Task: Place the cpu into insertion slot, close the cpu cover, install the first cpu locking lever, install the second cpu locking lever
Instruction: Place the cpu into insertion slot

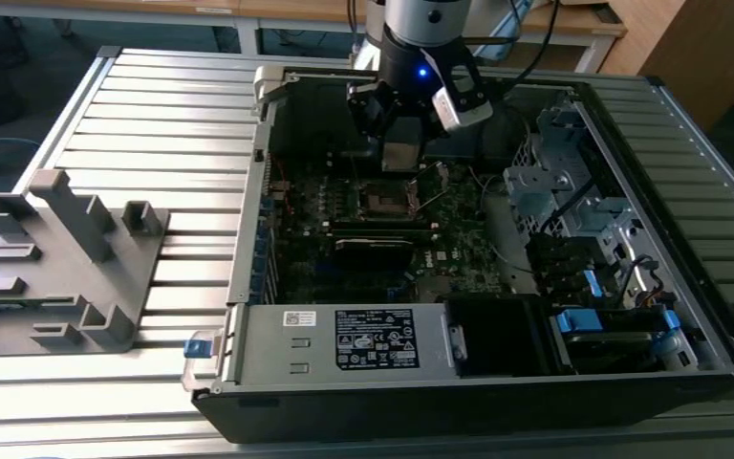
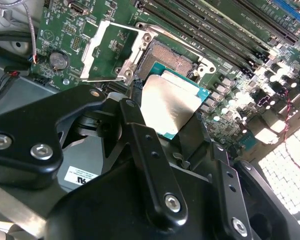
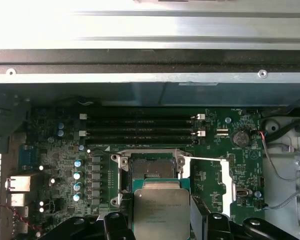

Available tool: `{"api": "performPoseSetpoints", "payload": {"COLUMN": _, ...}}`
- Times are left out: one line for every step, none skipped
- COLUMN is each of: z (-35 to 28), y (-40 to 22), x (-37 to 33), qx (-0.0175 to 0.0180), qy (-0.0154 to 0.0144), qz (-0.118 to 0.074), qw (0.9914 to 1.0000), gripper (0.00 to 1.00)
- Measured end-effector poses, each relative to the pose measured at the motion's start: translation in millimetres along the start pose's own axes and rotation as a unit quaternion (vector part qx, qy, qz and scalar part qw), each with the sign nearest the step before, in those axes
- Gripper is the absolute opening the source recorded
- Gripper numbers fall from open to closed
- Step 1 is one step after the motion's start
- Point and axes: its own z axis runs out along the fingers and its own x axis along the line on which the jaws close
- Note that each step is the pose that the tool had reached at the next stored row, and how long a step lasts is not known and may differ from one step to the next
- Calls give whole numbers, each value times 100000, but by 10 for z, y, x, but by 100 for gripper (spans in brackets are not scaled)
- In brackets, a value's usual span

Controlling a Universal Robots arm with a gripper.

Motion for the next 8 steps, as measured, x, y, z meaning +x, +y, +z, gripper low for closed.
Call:
{"api": "performPoseSetpoints", "payload": {"z": 3, "y": 0, "x": 0, "qx": -6, "qy": -1, "qz": 0, "qw": 100000, "gripper": 54}}
{"api": "performPoseSetpoints", "payload": {"z": 5, "y": 0, "x": 0, "qx": -8, "qy": -2, "qz": -1, "qw": 100000, "gripper": 54}}
{"api": "performPoseSetpoints", "payload": {"z": 8, "y": -1, "x": 0, "qx": -7, "qy": -4, "qz": 0, "qw": 100000, "gripper": 54}}
{"api": "performPoseSetpoints", "payload": {"z": 10, "y": -1, "x": 0, "qx": -6, "qy": -3, "qz": 0, "qw": 100000, "gripper": 54}}
{"api": "performPoseSetpoints", "payload": {"z": 12, "y": -1, "x": 0, "qx": -3, "qy": -1, "qz": -1, "qw": 100000, "gripper": 54}}
{"api": "performPoseSetpoints", "payload": {"z": 13, "y": -1, "x": 0, "qx": -1, "qy": 1, "qz": 0, "qw": 100000, "gripper": 54}}
{"api": "performPoseSetpoints", "payload": {"z": 14, "y": -1, "x": 0, "qx": 17, "qy": 3, "qz": 0, "qw": 100000, "gripper": 54}}
{"api": "performPoseSetpoints", "payload": {"z": 16, "y": -2, "x": 0, "qx": 27, "qy": -1, "qz": 0, "qw": 100000, "gripper": 54}}
